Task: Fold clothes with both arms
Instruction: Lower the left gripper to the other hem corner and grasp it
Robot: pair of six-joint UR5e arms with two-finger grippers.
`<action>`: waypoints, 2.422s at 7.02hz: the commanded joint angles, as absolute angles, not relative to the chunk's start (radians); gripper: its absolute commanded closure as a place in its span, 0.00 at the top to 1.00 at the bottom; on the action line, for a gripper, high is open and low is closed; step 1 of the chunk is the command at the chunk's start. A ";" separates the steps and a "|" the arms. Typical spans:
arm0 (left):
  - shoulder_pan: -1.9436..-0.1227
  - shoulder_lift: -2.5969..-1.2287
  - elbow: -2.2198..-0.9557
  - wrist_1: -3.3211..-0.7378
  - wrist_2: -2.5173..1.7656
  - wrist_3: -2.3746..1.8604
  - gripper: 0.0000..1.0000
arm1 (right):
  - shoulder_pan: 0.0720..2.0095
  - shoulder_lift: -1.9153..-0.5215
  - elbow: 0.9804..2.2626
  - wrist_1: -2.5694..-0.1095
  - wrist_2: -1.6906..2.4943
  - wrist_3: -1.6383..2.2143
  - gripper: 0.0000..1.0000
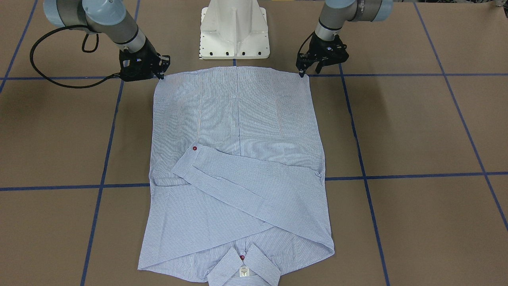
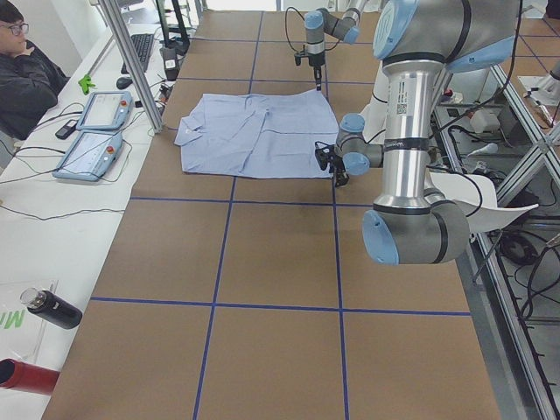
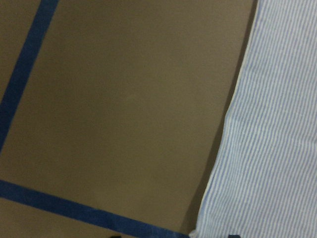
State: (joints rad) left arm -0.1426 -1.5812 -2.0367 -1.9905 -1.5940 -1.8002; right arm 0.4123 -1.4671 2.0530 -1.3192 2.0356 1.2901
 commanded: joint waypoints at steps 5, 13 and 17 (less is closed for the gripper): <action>-0.150 -1.690 -2.029 -1.853 -1.589 -1.783 0.67 | 0.413 -1.470 2.049 -1.319 2.036 1.290 0.00; -0.183 -1.675 -2.026 -1.848 -1.588 -1.761 0.57 | 0.411 -1.466 2.048 -1.319 2.036 1.290 0.00; -0.175 -1.677 -2.025 -1.847 -1.589 -1.761 0.35 | 0.411 -1.468 2.048 -1.319 2.036 1.290 0.00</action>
State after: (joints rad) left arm -0.1769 -1.6765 -2.0249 -1.8481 -1.5886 -1.7610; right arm 0.4111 -1.4679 2.0479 -1.3192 2.0352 1.2901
